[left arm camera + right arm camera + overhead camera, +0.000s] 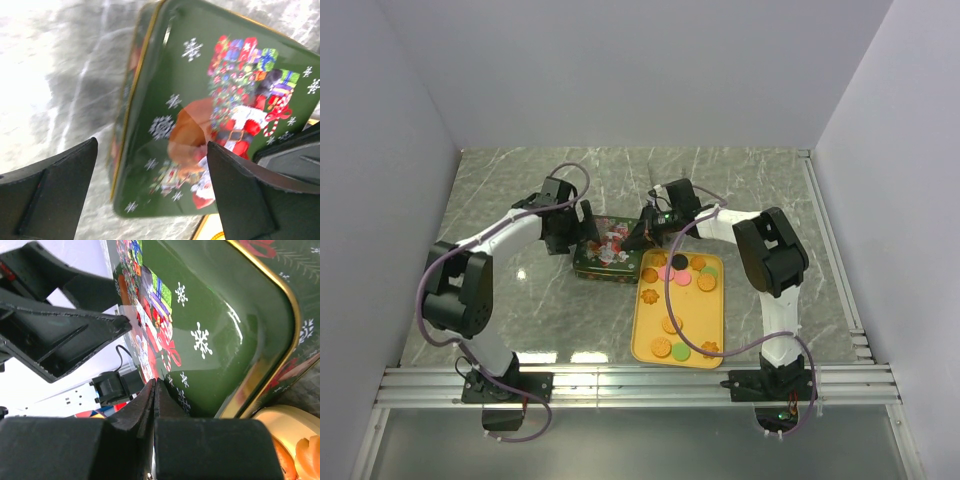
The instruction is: Pack the cookies
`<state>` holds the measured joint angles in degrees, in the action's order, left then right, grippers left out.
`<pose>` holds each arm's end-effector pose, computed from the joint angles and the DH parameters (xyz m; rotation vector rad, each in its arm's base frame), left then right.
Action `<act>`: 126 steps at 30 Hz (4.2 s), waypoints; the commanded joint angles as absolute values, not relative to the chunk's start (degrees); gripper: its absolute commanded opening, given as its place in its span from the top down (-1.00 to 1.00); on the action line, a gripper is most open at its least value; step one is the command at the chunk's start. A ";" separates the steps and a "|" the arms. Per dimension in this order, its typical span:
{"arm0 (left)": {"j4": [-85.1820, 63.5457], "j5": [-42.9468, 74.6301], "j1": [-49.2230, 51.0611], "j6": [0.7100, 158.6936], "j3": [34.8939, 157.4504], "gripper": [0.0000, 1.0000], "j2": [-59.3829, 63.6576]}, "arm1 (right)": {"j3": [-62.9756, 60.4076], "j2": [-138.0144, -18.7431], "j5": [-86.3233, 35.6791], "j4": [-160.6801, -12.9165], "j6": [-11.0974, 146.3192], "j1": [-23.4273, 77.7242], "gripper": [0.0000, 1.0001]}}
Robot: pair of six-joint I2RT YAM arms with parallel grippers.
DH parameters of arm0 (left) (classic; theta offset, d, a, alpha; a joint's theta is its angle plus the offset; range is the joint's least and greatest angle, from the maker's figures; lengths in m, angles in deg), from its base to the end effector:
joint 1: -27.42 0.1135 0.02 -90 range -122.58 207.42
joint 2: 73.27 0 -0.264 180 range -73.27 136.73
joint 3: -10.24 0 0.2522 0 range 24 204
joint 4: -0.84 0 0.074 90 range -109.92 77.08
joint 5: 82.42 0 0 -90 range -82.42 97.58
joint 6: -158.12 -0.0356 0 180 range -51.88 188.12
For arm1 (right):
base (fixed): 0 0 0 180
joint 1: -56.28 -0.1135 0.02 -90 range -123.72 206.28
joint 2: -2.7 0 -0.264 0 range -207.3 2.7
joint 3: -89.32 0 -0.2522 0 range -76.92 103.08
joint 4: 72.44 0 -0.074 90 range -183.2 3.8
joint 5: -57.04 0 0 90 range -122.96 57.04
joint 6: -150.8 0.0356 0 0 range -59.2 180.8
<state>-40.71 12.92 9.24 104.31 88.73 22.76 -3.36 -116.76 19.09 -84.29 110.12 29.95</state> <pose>0.3262 -0.1106 0.2061 -0.3836 2.6406 -0.4477 0.3751 0.2169 0.1426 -0.0099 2.6047 1.6477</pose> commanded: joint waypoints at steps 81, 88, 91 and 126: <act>15.43 -27.32 14.40 86.41 30.78 -0.99 -28.99 | -37.02 -29.10 -21.63 -102.56 79.26 22.61 -0.92; 27.66 -17.83 21.69 82.89 34.80 -0.99 -15.28 | -33.50 -36.49 -17.76 -103.69 75.39 22.53 -0.95; 32.58 -13.09 24.77 81.14 36.74 -0.99 -9.65 | -34.55 -34.92 -17.40 -101.32 76.44 22.53 -0.96; 56.43 -0.94 26.80 77.61 38.24 -0.99 10.32 | -60.47 -32.54 -53.94 -69.16 66.43 30.26 -1.00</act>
